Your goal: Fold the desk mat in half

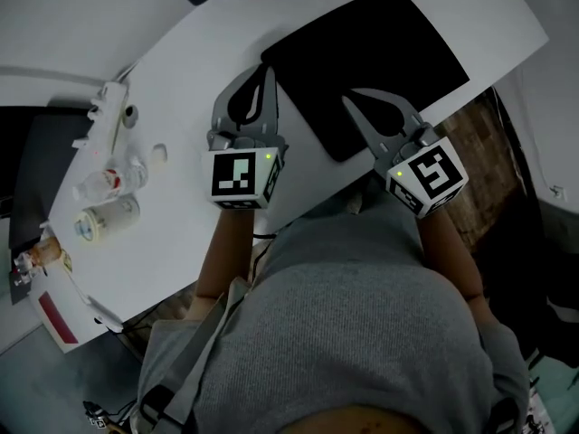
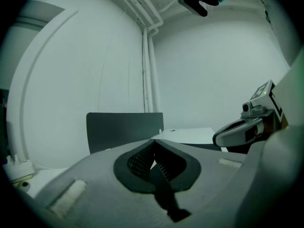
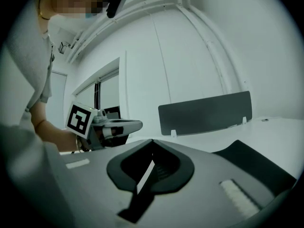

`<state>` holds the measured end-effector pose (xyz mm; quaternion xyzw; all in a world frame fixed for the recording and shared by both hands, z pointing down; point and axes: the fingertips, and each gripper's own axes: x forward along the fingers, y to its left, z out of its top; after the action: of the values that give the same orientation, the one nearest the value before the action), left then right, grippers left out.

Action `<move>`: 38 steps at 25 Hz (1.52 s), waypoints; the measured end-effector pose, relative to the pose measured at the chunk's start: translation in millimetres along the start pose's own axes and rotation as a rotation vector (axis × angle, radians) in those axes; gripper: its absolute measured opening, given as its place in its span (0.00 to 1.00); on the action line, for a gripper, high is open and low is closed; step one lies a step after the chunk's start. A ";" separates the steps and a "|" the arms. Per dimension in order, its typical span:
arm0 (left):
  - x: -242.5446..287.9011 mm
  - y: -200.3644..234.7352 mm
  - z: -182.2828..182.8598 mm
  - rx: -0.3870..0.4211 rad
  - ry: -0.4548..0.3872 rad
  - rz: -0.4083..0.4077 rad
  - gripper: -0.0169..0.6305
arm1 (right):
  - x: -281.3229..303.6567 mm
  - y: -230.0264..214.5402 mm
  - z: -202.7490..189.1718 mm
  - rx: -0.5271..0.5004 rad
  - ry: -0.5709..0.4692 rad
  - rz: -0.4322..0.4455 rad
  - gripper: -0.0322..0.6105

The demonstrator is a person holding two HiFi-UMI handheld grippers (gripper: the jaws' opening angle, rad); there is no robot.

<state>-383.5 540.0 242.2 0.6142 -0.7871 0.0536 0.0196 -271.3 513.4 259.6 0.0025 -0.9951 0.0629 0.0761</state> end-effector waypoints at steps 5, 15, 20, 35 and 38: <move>-14.7 -5.4 24.7 -0.026 -0.042 0.020 0.03 | -7.7 -6.7 34.6 0.023 -0.100 -0.059 0.05; -24.3 -15.7 33.8 -0.028 -0.058 0.009 0.03 | -8.8 -3.5 63.3 -0.003 -0.165 -0.099 0.05; -24.9 -12.8 34.7 -0.060 -0.066 0.016 0.03 | -9.9 -4.3 64.6 -0.010 -0.167 -0.106 0.05; -29.1 -9.2 41.0 -0.060 -0.088 0.022 0.03 | -10.4 -2.5 60.2 -0.015 -0.156 -0.129 0.05; -30.0 -9.3 40.3 -0.060 -0.086 0.020 0.03 | -11.3 -1.8 58.7 -0.015 -0.149 -0.133 0.05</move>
<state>-365.7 562.3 199.7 0.6069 -0.7947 0.0038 0.0037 -269.0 504.2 200.6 0.0728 -0.9961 0.0497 0.0057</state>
